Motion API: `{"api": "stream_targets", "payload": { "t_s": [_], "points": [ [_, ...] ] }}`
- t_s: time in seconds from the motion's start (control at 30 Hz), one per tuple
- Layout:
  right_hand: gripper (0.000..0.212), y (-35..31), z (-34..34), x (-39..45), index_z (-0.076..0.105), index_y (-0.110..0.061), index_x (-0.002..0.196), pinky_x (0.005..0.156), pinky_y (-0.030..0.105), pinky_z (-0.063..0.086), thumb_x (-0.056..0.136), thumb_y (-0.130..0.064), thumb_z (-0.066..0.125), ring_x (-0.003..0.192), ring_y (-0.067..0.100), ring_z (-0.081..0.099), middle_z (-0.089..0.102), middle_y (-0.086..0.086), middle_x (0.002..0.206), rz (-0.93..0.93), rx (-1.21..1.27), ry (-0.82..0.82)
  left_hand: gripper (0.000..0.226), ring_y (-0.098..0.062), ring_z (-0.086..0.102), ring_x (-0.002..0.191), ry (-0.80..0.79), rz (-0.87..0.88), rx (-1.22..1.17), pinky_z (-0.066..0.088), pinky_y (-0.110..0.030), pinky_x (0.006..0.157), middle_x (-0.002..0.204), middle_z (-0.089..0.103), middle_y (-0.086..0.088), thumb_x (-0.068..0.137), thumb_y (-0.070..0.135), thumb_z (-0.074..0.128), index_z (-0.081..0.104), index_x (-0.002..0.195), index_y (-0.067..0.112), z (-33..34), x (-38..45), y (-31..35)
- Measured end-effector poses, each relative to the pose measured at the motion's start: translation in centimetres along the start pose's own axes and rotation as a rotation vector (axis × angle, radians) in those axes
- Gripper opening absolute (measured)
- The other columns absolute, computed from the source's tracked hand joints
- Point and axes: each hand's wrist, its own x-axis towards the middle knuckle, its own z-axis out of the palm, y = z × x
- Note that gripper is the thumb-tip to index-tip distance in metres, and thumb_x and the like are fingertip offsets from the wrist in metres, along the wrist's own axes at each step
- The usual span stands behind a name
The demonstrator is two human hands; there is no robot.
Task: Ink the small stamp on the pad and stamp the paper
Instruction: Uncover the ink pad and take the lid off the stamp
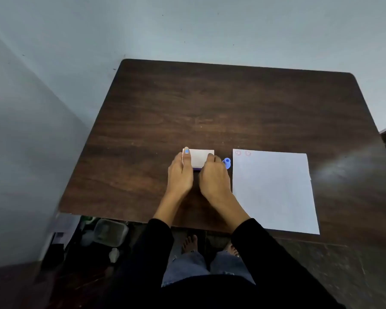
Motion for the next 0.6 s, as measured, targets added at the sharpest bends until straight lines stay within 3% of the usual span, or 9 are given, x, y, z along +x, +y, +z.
{"api": "stream_targets", "payload": {
  "t_s": [0.1,0.27,0.4,0.5,0.6],
  "points": [
    [0.044,0.1,0.0,0.1,0.036,0.001,0.132,0.091,0.043,0.048,0.091,-0.007,0.049,0.121,0.036,0.048,0.046,0.022,0.133,0.007,0.006,-0.01,0.047,-0.007,0.046,0.1,0.015,0.001,-0.026,0.033,-0.024,0.087,0.119,0.059,-0.003,0.101,0.041,0.025,0.054,0.122,0.013,0.2,-0.1,0.0],
    [0.042,0.0,-0.1,0.3,0.037,0.003,0.132,0.095,0.043,0.046,0.092,-0.007,0.046,0.121,0.037,0.048,0.045,0.024,0.135,0.023,0.023,-0.028,0.045,-0.002,0.048,0.087,0.053,-0.024,-0.036,0.032,-0.011,0.078,0.103,0.052,0.009,0.1,0.042,0.025,0.055,0.12,0.014,0.3,0.1,-0.5],
    [0.036,0.1,-0.1,0.1,0.042,0.003,0.127,0.089,0.042,0.048,0.092,-0.009,0.045,0.114,0.036,0.052,0.05,0.023,0.128,0.045,0.058,-0.037,0.046,-0.021,0.049,0.114,0.055,-0.054,-0.027,0.035,-0.031,0.096,0.116,0.059,-0.001,0.099,0.046,0.024,0.054,0.119,0.017,0.6,0.3,-0.8],
    [0.036,-0.1,-0.2,0.1,0.043,0.002,0.125,0.087,0.041,0.049,0.092,-0.01,0.047,0.111,0.035,0.055,0.052,0.022,0.126,0.066,0.074,-0.044,0.048,-0.025,0.05,0.115,0.075,-0.063,-0.032,0.035,-0.045,0.107,0.106,0.055,0.005,0.099,0.047,0.024,0.053,0.119,0.014,0.8,0.3,-0.6],
    [0.037,-0.2,-0.4,0.2,0.044,0.003,0.125,0.085,0.041,0.049,0.092,-0.012,0.048,0.109,0.035,0.056,0.052,0.022,0.125,0.079,0.099,-0.051,0.048,-0.029,0.05,0.119,0.088,-0.072,-0.033,0.033,-0.05,0.109,0.119,0.059,-0.005,0.099,0.047,0.024,0.051,0.118,0.012,1.2,0.2,-0.5]
  ]
}}
